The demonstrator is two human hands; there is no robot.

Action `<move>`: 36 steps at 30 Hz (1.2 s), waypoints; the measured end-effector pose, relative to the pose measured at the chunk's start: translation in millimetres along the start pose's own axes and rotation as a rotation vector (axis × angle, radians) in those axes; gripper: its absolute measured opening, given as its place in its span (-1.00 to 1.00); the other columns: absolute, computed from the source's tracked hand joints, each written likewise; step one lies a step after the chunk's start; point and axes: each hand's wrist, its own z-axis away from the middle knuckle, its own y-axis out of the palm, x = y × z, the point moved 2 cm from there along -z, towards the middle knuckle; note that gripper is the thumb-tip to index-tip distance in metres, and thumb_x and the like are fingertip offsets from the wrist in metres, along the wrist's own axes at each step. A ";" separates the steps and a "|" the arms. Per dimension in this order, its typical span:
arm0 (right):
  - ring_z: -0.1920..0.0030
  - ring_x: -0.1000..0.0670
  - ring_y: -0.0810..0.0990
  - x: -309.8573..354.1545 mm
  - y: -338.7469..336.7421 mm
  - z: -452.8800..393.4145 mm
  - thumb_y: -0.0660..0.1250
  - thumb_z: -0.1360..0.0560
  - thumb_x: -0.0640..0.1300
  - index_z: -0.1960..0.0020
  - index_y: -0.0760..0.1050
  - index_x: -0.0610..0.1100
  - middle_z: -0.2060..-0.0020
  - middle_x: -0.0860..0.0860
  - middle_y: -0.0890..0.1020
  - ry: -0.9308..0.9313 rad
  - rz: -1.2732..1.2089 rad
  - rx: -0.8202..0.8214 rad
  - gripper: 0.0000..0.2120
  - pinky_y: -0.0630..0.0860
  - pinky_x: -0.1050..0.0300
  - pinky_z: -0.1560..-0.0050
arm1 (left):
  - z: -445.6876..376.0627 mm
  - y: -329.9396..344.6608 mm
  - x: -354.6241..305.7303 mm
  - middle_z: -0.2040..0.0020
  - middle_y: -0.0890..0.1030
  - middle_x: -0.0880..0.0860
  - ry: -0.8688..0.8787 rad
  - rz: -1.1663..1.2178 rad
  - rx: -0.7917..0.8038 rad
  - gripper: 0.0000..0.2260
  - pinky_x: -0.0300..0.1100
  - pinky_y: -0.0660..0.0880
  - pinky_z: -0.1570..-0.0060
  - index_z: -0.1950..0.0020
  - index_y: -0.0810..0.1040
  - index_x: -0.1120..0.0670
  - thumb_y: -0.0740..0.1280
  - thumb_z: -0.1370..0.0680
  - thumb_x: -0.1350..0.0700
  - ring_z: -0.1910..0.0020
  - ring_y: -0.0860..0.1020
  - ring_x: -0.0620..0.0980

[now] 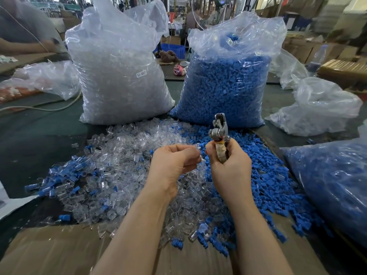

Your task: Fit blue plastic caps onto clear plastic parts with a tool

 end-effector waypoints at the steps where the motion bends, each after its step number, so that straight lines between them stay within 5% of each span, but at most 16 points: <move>1: 0.25 0.13 0.54 -0.2 -0.3 0.0 0.36 -0.54 0.03 0.12 0.50 -0.01 0.32 0.12 0.58 0.001 -0.009 0.000 -0.86 0.48 0.05 0.27 | 0.2 0.0 -0.5 0.29 0.70 0.10 0.006 -0.004 0.001 -0.94 -0.26 0.60 0.25 0.16 0.64 0.21 0.46 -0.44 0.33 0.30 0.67 -0.05; 16: 0.26 0.18 0.54 0.3 1.1 -0.4 0.36 -0.54 -0.03 0.15 0.50 0.03 0.35 0.13 0.58 0.006 -0.006 0.060 -0.90 0.40 0.20 0.36 | 4.6 6.4 -7.1 0.38 0.66 0.02 0.187 -0.203 -0.053 -0.89 -0.31 0.57 0.28 0.22 0.63 0.20 0.48 -0.41 0.38 0.35 0.64 -0.10; 24: 0.33 0.15 0.52 0.4 -3.8 -3.0 0.36 -0.53 -0.09 0.13 0.51 0.04 0.36 0.10 0.59 0.011 0.027 0.171 -0.93 0.40 0.17 0.38 | 2.7 5.8 -6.7 0.30 0.68 0.03 0.311 -0.445 -0.125 -0.87 0.15 0.63 0.07 0.28 0.63 0.03 0.55 -0.40 0.17 0.18 0.67 0.15; 30: 0.25 0.17 0.60 0.7 -10.0 -6.5 0.37 -0.52 -0.12 0.09 0.56 0.06 0.27 0.15 0.66 0.055 -0.010 0.307 -0.92 0.55 0.23 0.26 | -1.8 -1.6 -4.5 0.33 0.68 -0.05 0.323 -0.473 -0.101 -0.89 -0.02 0.65 0.06 0.19 0.60 0.06 0.46 -0.51 0.20 0.27 0.68 -0.08; 36: 0.21 0.01 0.57 -4.1 -19.4 -7.0 0.36 -0.51 -0.14 0.04 0.53 -0.01 0.23 0.03 0.63 0.085 0.072 0.440 -0.95 0.53 -0.04 0.14 | -3.1 -7.6 -7.5 0.31 0.68 -0.02 0.308 -0.312 -0.003 -0.93 -0.29 0.60 0.18 0.13 0.58 0.13 0.41 -0.54 0.26 0.27 0.66 -0.11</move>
